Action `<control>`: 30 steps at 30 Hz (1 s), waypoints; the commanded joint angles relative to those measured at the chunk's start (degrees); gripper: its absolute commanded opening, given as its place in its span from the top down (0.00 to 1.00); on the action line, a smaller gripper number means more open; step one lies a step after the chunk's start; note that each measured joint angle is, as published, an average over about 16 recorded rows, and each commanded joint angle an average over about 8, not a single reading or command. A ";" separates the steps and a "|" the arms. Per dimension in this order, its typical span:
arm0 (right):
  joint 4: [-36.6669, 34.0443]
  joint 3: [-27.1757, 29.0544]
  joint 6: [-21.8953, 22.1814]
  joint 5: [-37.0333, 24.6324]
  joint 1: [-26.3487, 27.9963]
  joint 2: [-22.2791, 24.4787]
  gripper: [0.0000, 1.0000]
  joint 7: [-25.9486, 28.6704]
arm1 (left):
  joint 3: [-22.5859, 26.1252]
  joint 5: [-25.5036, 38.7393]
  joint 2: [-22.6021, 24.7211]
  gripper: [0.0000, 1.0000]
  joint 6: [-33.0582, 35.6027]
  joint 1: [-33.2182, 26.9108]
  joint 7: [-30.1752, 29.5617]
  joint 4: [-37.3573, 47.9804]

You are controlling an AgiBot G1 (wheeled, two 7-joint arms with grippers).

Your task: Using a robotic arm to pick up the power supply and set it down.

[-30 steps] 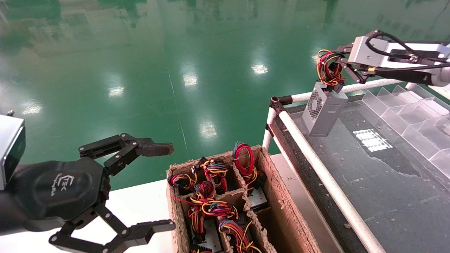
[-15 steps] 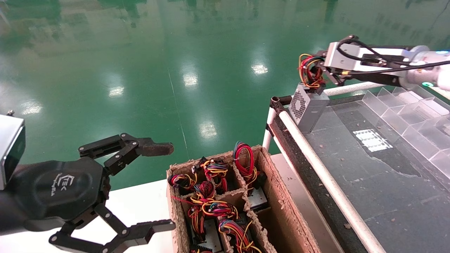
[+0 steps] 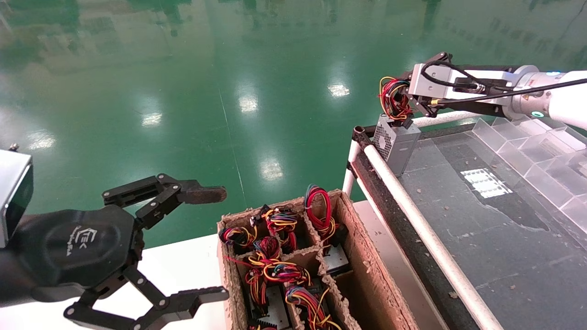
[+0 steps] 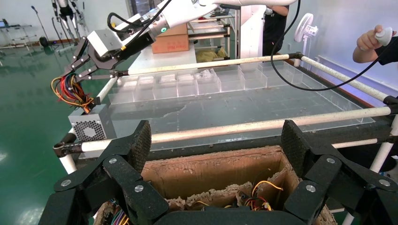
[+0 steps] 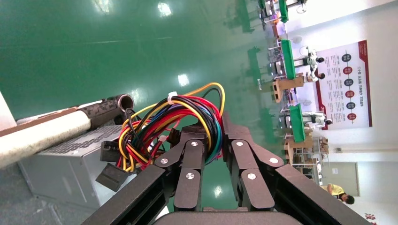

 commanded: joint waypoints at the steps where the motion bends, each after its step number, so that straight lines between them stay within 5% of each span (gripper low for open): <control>1: -0.40 -0.13 -0.03 -0.19 0.16 -0.08 0.00 -0.40 | 0.00 0.00 0.00 0.00 0.00 0.00 0.00 0.00; 30: -2.31 -2.42 -5.59 -3.51 3.75 2.94 0.00 -0.86 | 0.07 -0.05 -0.03 0.00 -0.03 -0.02 0.04 0.00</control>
